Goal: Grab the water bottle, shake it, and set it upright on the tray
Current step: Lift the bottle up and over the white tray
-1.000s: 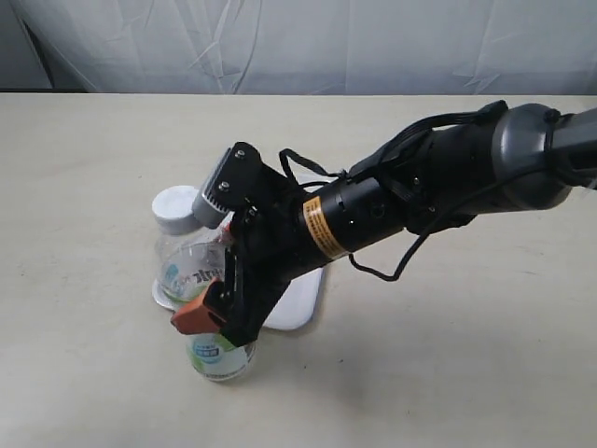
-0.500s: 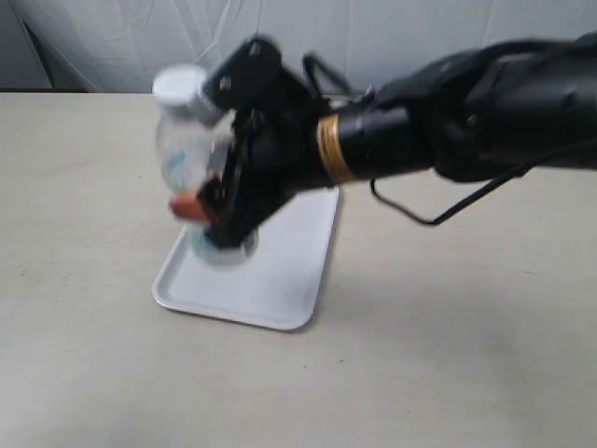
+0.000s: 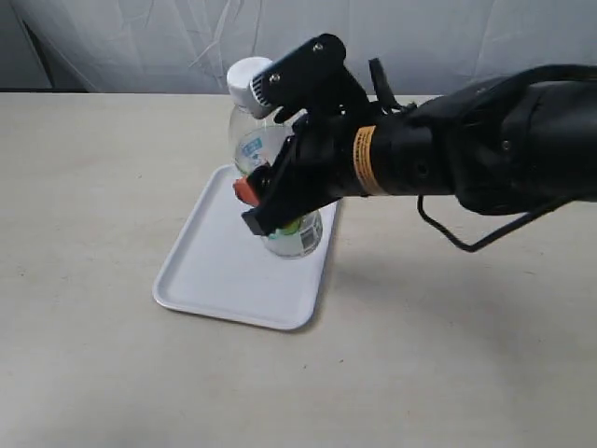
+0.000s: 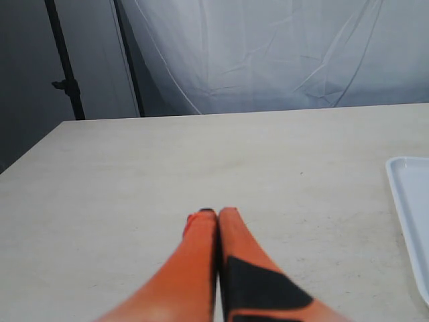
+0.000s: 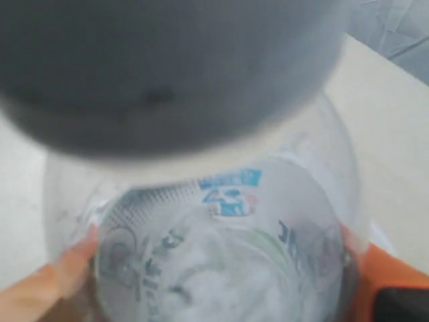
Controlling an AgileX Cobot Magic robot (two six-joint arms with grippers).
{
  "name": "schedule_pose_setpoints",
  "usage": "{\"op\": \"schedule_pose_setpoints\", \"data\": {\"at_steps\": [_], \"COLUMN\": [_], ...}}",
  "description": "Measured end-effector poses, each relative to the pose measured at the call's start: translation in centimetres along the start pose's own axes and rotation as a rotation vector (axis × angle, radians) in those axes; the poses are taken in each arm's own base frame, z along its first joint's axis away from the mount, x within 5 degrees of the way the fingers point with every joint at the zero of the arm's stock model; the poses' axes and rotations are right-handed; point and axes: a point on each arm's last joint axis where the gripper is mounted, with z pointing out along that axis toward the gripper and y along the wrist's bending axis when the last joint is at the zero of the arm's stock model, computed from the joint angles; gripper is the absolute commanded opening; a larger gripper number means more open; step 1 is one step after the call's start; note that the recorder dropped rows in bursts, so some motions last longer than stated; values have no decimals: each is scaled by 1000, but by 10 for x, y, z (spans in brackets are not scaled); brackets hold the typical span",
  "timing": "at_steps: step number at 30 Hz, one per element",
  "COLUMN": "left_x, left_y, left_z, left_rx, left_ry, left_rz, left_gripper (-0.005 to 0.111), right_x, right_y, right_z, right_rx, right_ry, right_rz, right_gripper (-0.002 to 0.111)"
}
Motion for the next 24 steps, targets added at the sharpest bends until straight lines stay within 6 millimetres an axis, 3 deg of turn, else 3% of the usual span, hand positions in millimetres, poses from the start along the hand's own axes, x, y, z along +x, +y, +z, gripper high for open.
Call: {"op": "schedule_pose_setpoints", "data": {"at_steps": [2,6,8,11,16,18,21,24], "left_x": [0,0,0,0,0,0,0,0], "left_y": [0,0,0,0,0,0,0,0], "left_z": [0,0,0,0,0,0,0,0], "left_rx": [0,0,0,0,0,0,0,0], "left_ry": [0,0,0,0,0,0,0,0], "left_rz": [0,0,0,0,0,0,0,0], "left_gripper": [0,0,0,0,0,0,0,0], "right_x": [-20,-80,-93,-82,-11,1,-16,-58], "right_y": [-2,-7,-7,-5,-1,1,2,1], "right_z": [-14,-70,-89,-83,-16,-8,-20,-57], "right_rx": [16,67,77,62,17,3,-21,-17], "right_ry": [-72,-309,-372,-337,-52,-8,-75,-242], "right_rz": [-9,-33,-36,5,87,95,90,67], "right_gripper": [-1,-1,-1,-1,-1,-1,-1,-1]}}
